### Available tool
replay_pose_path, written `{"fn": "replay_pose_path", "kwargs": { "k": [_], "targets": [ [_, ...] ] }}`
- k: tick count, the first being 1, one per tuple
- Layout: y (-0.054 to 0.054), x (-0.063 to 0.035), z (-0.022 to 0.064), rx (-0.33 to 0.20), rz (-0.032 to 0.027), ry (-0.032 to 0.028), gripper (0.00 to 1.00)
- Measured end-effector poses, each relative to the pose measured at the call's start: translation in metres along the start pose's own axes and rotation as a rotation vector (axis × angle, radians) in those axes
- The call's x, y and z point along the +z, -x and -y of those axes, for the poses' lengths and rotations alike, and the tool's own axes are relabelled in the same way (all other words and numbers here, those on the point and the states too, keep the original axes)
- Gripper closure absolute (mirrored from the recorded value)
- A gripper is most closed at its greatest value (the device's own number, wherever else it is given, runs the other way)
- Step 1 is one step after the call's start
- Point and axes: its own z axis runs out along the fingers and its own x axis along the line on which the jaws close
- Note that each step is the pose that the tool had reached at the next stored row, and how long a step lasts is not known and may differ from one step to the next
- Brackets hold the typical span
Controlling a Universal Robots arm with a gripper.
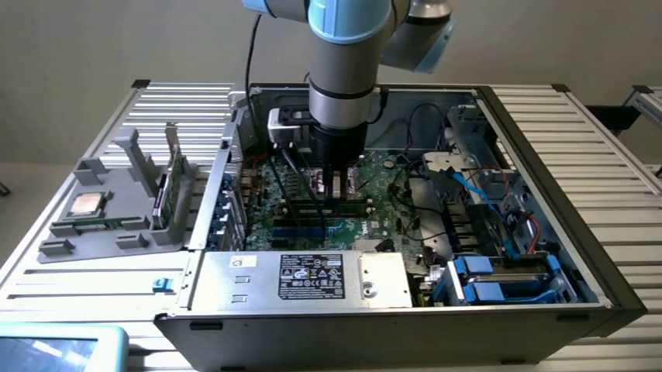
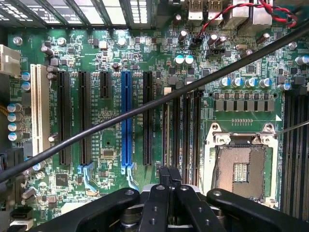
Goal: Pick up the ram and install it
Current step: 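Press down the ram until it locks into place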
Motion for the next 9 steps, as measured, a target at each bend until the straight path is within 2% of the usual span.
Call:
{"fn": "replay_pose_path", "kwargs": {
  "k": [2, 5, 9],
  "targets": [
    [0.001, -0.0033, 0.0002, 0.000, 0.0026, -0.0015, 0.91],
    [0.000, -0.0125, -0.0002, 0.000, 0.0004, -0.0011, 0.91],
    [0.001, -0.0210, -0.0004, 0.000, 0.0006, -0.0023, 0.91]
  ]
}}
